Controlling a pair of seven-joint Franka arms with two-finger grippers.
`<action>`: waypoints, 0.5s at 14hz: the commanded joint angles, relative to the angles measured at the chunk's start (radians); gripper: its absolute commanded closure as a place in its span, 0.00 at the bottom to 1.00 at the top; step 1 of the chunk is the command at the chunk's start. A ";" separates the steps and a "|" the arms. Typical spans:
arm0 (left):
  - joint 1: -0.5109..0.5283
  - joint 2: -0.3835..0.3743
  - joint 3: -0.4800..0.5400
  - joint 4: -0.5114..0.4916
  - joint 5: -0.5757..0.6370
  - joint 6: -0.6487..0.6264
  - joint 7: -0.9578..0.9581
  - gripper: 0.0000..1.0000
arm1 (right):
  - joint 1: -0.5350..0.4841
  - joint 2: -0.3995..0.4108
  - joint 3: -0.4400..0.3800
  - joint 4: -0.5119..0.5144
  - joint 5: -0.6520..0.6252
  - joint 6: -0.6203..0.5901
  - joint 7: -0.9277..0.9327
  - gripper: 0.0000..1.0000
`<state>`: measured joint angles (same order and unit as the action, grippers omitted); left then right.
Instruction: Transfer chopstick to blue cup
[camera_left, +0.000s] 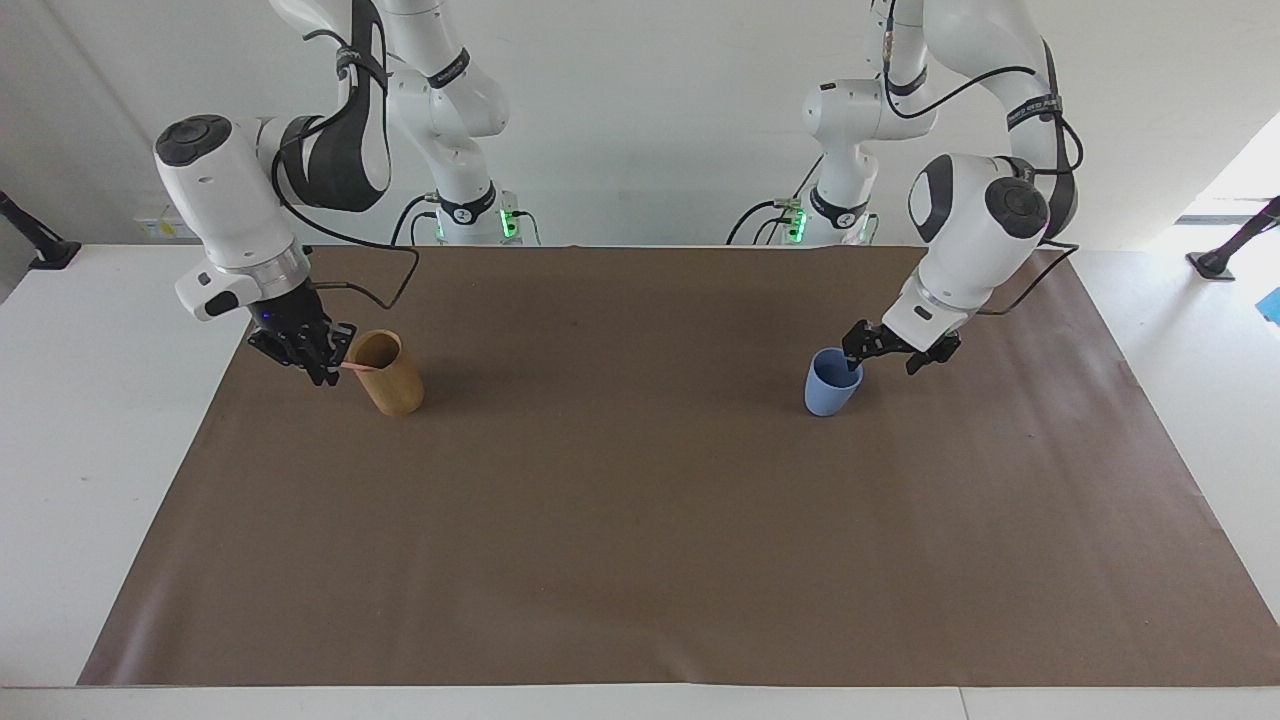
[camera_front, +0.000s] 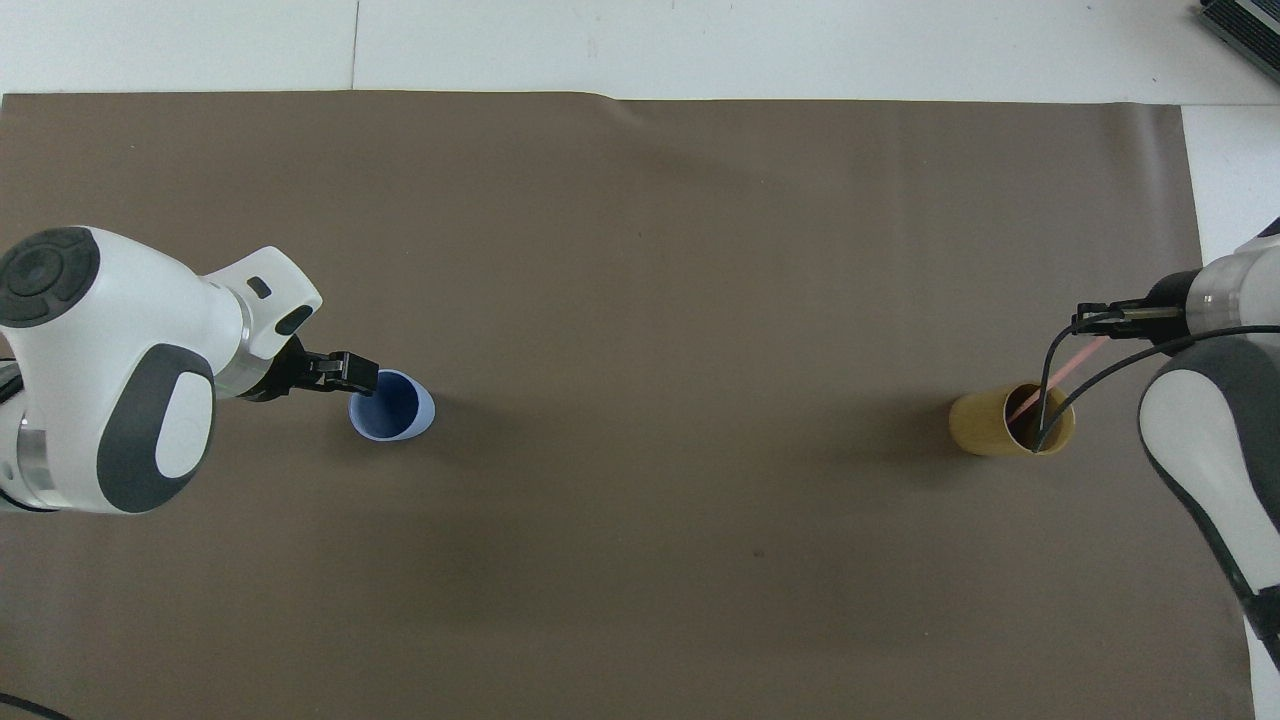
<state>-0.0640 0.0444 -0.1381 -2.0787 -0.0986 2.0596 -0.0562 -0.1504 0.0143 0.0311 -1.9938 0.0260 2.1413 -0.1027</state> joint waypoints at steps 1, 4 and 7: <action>-0.031 -0.008 0.012 -0.060 -0.012 0.072 -0.017 0.00 | -0.006 -0.011 0.006 -0.013 0.028 -0.012 -0.029 0.80; -0.031 -0.008 0.012 -0.107 -0.012 0.116 -0.017 0.13 | -0.008 -0.016 0.006 -0.013 0.029 -0.046 -0.031 0.80; -0.033 -0.021 0.012 -0.132 -0.012 0.108 -0.021 0.79 | -0.009 -0.017 0.006 -0.013 0.029 -0.064 -0.031 0.80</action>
<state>-0.0832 0.0512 -0.1367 -2.1689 -0.0988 2.1444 -0.0662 -0.1502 0.0135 0.0327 -1.9940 0.0260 2.0932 -0.1027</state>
